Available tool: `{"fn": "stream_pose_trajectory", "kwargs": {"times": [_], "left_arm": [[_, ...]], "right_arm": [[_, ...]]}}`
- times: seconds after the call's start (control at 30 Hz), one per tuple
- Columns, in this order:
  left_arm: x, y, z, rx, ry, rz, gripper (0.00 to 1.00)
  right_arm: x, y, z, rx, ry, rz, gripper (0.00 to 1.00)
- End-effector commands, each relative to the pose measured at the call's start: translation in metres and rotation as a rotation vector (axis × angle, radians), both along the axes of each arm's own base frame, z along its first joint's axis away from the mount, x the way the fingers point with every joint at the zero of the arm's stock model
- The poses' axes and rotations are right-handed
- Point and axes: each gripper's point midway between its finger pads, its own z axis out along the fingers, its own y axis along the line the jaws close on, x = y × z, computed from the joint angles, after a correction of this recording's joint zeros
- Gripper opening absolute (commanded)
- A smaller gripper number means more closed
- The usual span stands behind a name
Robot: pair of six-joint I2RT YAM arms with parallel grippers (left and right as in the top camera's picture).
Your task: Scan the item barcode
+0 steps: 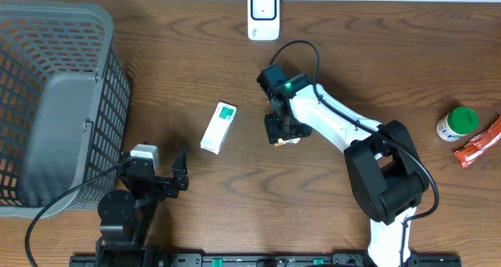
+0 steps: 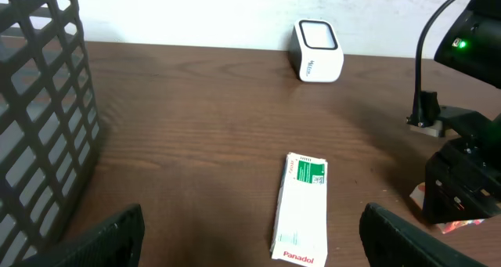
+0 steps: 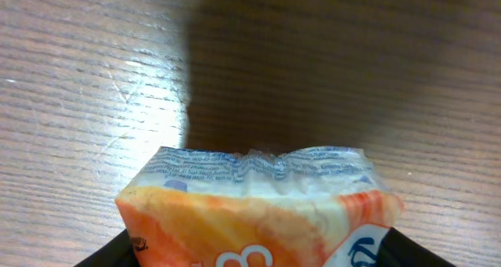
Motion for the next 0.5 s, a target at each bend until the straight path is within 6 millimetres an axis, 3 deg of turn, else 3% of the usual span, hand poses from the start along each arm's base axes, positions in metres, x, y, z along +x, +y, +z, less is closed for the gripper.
{"fn": "stream_pose_trajectory", "kwargs": {"times": [0.0, 0.1, 0.2, 0.47], "left_arm": [[-0.0005, -0.0014, -0.0001, -0.005, -0.001, -0.009, 0.87], [-0.0005, -0.0014, -0.0001, -0.005, -0.001, -0.009, 0.87], [-0.0005, -0.0014, -0.0001, -0.005, -0.001, -0.009, 0.87], [-0.0005, -0.0014, -0.0001, -0.005, -0.001, -0.009, 0.87]], "right_arm": [[0.0080, 0.0018, 0.0136, 0.019, -0.039, 0.011, 0.67], [0.0081, 0.0015, 0.0136, 0.017, -0.040, 0.010, 0.76], [0.0088, -0.0001, 0.0134, 0.007, -0.044, 0.010, 0.94], [0.0119, -0.0060, 0.0090, -0.029, -0.059, 0.009, 0.96]]}}
